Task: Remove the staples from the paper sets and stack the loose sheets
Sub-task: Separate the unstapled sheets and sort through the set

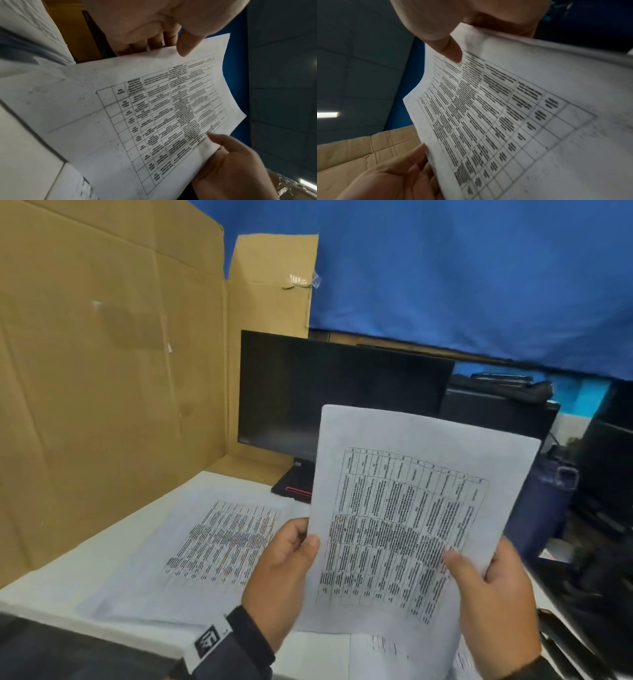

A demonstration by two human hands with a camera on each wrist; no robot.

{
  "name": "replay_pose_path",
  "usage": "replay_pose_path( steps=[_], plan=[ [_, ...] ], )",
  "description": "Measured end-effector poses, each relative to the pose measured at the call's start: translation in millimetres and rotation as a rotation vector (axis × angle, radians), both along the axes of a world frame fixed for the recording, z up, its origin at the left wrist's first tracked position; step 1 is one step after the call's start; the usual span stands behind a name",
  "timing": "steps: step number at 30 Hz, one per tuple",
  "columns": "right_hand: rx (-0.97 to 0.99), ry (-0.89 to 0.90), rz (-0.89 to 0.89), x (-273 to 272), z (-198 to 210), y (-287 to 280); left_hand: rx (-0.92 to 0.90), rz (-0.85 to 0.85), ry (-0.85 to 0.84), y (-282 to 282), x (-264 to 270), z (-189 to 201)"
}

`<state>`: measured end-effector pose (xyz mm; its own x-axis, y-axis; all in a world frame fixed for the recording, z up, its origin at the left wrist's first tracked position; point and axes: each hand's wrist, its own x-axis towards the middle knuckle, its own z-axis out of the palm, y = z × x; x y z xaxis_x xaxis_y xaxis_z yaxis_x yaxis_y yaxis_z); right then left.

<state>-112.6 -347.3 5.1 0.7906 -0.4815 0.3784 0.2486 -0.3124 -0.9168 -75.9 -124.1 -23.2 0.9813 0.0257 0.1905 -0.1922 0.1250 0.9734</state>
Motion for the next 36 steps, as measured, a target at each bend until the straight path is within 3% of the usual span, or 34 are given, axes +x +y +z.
replay_pose_path(
  steps=[9, 17, 22, 30, 36],
  plan=[
    [0.049, -0.141, 0.065, 3.9, 14.5, -3.9, -0.046, -0.137, 0.059, -10.5, -0.7, -17.1],
    [0.077, -0.111, 0.089, 8.7, 8.2, 0.4, 0.000, -0.093, 0.066, -16.3, 0.9, -23.1],
    [0.111, -0.063, 0.101, 9.2, 7.6, 1.9, 0.172, 0.001, 0.092, -19.0, 2.3, -27.3],
    [0.177, -0.070, 0.115, 7.8, 7.5, -2.4, 0.110, -0.016, 0.112, -19.2, -1.6, -22.8],
    [0.252, -0.073, 0.159, 5.9, 13.1, -8.2, 0.160, 0.048, 0.076, -14.4, 0.0, -20.3]
  ],
)
